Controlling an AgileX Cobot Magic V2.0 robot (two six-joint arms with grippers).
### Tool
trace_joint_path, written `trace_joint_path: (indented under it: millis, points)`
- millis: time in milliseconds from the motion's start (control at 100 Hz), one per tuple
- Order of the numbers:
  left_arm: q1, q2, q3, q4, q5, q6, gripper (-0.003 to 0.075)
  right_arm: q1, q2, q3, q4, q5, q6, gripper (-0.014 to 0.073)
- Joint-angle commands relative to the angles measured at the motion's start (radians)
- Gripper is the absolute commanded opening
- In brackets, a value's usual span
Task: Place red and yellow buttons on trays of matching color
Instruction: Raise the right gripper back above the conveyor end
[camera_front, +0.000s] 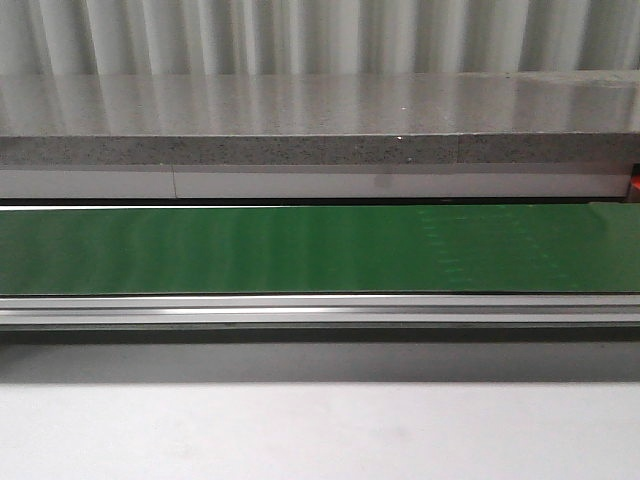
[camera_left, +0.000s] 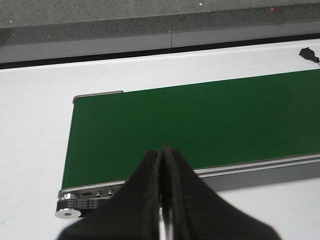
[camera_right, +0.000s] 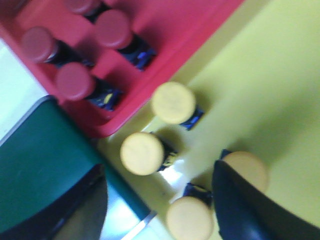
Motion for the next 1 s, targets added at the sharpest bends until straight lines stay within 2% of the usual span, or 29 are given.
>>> trace_joint_path:
  millis: [0,160,250,460,610,840,990]
  points:
    - [-0.009,0.004,-0.025,-0.014,-0.07,-0.008,-0.002,0.081,-0.066,-0.022,0.0,-0.012,-0.042,0.0307]
    - [-0.009,0.004,-0.025,-0.014,-0.07,-0.008,-0.002,0.258,-0.125,-0.022,-0.009,-0.004,-0.053,0.0023]
    - [-0.009,0.004,-0.025,-0.014,-0.07,-0.008,-0.002,0.36,-0.156,-0.022,-0.022,-0.029,-0.053,-0.0074]
    - [-0.009,0.004,-0.025,-0.014,-0.07,-0.008,-0.002,0.566,-0.23,-0.017,-0.042,-0.058,-0.053,-0.0067]
    - [-0.009,0.004,-0.025,-0.014,-0.07,-0.008,-0.002,0.679,-0.31,0.035,-0.042,-0.114,-0.11,-0.0067]
    - [-0.009,0.004,-0.025,-0.014,-0.07,-0.008,-0.002,0.715,-0.488,0.195,-0.051,-0.242,-0.146,-0.0067]
    - [-0.009,0.004,-0.025,-0.014,-0.07,-0.008,-0.002,0.715,-0.621,0.317,-0.137,-0.342,-0.146,-0.0067]
